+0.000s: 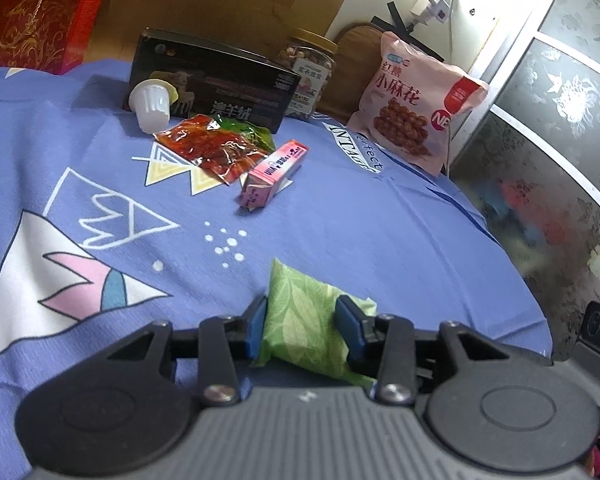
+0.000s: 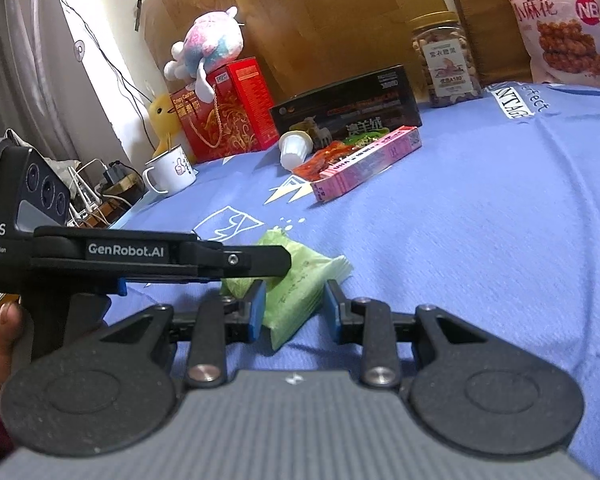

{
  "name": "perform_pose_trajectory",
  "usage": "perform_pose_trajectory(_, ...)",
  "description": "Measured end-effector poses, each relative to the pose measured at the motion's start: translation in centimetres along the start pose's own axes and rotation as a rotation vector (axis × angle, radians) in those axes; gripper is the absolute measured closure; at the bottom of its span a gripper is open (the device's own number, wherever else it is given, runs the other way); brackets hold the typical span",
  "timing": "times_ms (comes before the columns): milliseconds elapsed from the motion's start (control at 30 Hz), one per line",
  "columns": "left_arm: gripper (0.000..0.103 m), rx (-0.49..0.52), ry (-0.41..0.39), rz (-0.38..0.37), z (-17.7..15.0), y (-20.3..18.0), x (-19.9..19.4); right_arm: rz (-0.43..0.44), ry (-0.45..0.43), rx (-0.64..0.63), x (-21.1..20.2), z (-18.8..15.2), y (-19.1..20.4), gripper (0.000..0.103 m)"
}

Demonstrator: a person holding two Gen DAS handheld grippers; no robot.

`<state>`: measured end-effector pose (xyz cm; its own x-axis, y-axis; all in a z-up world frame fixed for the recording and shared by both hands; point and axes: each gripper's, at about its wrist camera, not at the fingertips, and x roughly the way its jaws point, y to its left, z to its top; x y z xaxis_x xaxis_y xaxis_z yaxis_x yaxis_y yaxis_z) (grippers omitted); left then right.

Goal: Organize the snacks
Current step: 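Carry the pale green packet into the tin box and open the left gripper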

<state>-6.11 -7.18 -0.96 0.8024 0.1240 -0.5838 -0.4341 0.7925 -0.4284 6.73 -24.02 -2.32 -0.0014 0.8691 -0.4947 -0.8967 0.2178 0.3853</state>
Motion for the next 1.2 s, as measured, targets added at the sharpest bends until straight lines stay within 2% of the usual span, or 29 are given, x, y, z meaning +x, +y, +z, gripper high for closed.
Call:
perform_pose_trajectory(167, 0.066, 0.007, -0.001, 0.0, -0.6, -0.5, -0.3, 0.003, -0.005, 0.007, -0.5, -0.4, -0.2, 0.066)
perform_pose_trajectory(300, 0.065, 0.003, -0.002, 0.0, -0.8, -0.5, -0.6, 0.019, -0.002, -0.006, -0.8, -0.6, 0.1, 0.057)
perform_pose_trajectory(533, 0.066, -0.019, 0.003, -0.01, -1.0, -0.1, -1.1, -0.006, 0.003, -0.144, -1.4, -1.4, 1.6, 0.057)
perform_pose_trajectory(800, 0.069, -0.074, 0.022, -0.048, -1.4, 0.8, -1.8, -0.04, -0.001, -0.163, -1.3, -1.7, 1.0, 0.057)
perform_pose_trajectory(1000, 0.07, -0.078, 0.025, -0.059, -1.2, 1.0, -1.7, -0.041, -0.01, -0.199, -0.8, -1.9, 1.5, 0.052)
perform_pose_trajectory(1067, 0.07, -0.072, 0.024, -0.061, -1.3, 1.0, -1.7, -0.047, -0.008, -0.225, -0.6, -1.9, 1.8, 0.055)
perform_pose_trajectory(1133, 0.071, -0.088, 0.027, -0.076, -1.3, 1.3, -1.7, -0.031, 0.007, -0.227, -0.4, -1.9, 2.0, 0.073)
perform_pose_trajectory(1200, 0.072, -0.117, 0.034, -0.1, -1.1, 1.8, -1.8, -0.031, 0.007, -0.215, -0.4, -1.8, 2.0, 0.076)
